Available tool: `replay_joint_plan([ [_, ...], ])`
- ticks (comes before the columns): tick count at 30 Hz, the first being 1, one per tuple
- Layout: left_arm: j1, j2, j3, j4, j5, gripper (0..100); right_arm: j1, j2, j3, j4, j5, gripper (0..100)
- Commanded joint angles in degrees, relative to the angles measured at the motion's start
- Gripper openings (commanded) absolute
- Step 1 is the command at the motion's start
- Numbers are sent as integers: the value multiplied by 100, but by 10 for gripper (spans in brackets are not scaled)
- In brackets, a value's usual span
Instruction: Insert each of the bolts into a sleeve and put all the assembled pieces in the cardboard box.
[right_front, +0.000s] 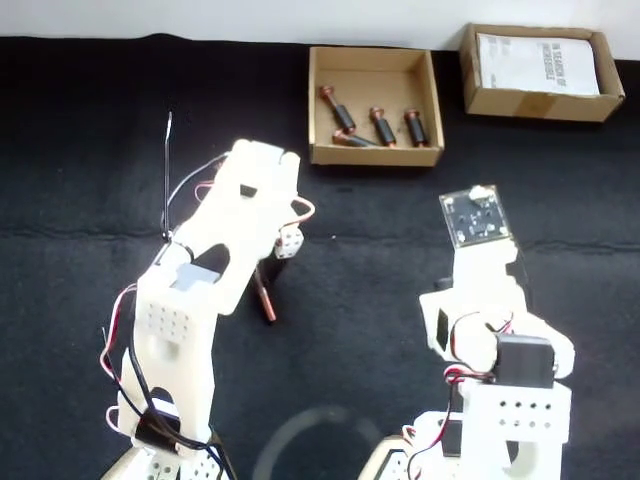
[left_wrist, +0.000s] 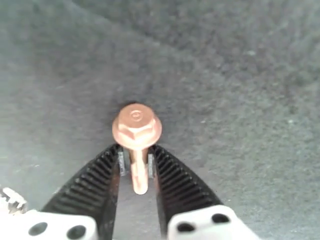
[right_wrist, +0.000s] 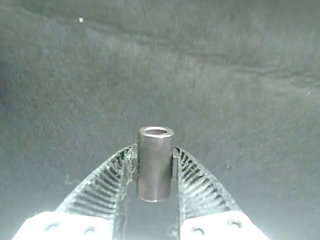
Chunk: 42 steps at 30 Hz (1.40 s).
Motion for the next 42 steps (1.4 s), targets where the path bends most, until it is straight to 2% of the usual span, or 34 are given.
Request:
replay_joint_plan([
  [1, 198, -119, -593, 492, -510, 9, 22, -75, 198, -259, 62, 8],
  [5, 338, -620, -629, 492, -1187, 9, 13, -75, 752, -1130, 26, 8],
  [9, 479, -1420, -637, 484, -2462, 9, 4, -75, 1420, -2211, 18, 8],
  [14, 479, -2589, -611, 290, -3534, 9, -576, -84, 2158, -3064, 18, 8],
  [18, 400, -3495, -611, -9, -4026, 9, -989, -84, 2615, -3785, -88, 8],
  [23, 444, -4303, -558, -176, -4413, 9, -1604, -84, 3327, -5446, -1319, 8],
  [26, 523, -4716, -66, -475, -4413, 9, -1938, -84, 3758, -6554, -1521, 8],
  [30, 479, -5578, 1332, -1829, -4281, 9, -2202, -84, 4171, -7776, -1556, 7],
  [34, 462, -7011, 3503, -3912, -4281, 9, -2316, -84, 4523, -8760, -1556, 7],
  [38, 470, -8400, 5631, -6110, -4273, 9, -2343, -84, 4655, -9209, -1556, 7],
  [42, 488, -8998, 6809, -7596, -4255, 9, -2352, -84, 4611, -9235, -1556, 7],
])
